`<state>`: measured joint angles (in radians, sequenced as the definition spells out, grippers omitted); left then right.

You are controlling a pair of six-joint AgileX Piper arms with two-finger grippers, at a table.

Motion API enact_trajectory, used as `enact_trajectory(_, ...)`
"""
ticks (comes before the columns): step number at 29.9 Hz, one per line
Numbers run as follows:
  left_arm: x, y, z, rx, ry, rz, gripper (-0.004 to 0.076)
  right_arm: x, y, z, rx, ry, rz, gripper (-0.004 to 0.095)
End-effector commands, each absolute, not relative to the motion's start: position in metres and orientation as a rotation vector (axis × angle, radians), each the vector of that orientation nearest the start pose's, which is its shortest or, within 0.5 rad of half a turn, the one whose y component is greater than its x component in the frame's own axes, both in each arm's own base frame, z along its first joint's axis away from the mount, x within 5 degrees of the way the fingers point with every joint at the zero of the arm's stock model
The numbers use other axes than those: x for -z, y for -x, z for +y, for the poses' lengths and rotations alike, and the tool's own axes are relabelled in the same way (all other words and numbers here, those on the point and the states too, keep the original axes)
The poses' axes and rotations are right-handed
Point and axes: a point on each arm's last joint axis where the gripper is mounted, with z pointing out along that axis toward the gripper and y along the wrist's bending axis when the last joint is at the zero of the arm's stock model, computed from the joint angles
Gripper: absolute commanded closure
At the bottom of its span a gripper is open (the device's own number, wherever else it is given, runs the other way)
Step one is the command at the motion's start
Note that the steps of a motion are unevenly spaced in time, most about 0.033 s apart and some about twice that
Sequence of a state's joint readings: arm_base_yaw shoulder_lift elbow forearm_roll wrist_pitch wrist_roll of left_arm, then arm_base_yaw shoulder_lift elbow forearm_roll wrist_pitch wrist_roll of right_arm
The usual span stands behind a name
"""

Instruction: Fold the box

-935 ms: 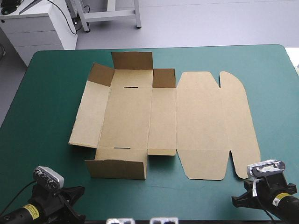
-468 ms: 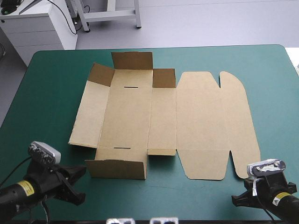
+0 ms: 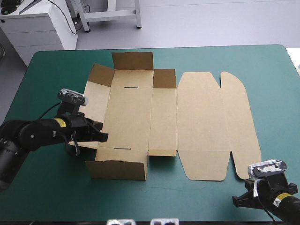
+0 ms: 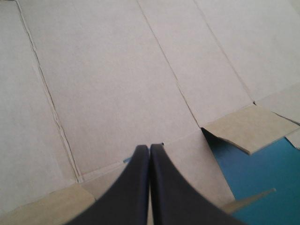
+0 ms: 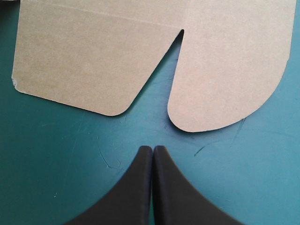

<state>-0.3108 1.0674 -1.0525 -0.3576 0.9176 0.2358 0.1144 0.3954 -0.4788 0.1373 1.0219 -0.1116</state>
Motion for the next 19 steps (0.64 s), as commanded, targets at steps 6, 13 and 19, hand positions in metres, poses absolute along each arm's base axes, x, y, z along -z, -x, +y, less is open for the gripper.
enact_trajectory(6,-0.379,-0.257,-0.079,0.489,-0.35,2.341,0.0732,-0.273,-0.06,0.018,-0.18,0.236,2.343,0.0922)
enact_trajectory(13,-0.372,-0.292,-0.02,0.517,-0.142,2.384,0.0732,-0.273,-0.06,0.018,-0.18,0.236,2.343,0.0922)
enact_trajectory(19,-0.356,-0.301,0.035,0.558,0.038,2.424,0.0732,-0.273,-0.06,0.018,-0.18,0.236,2.343,0.0922)
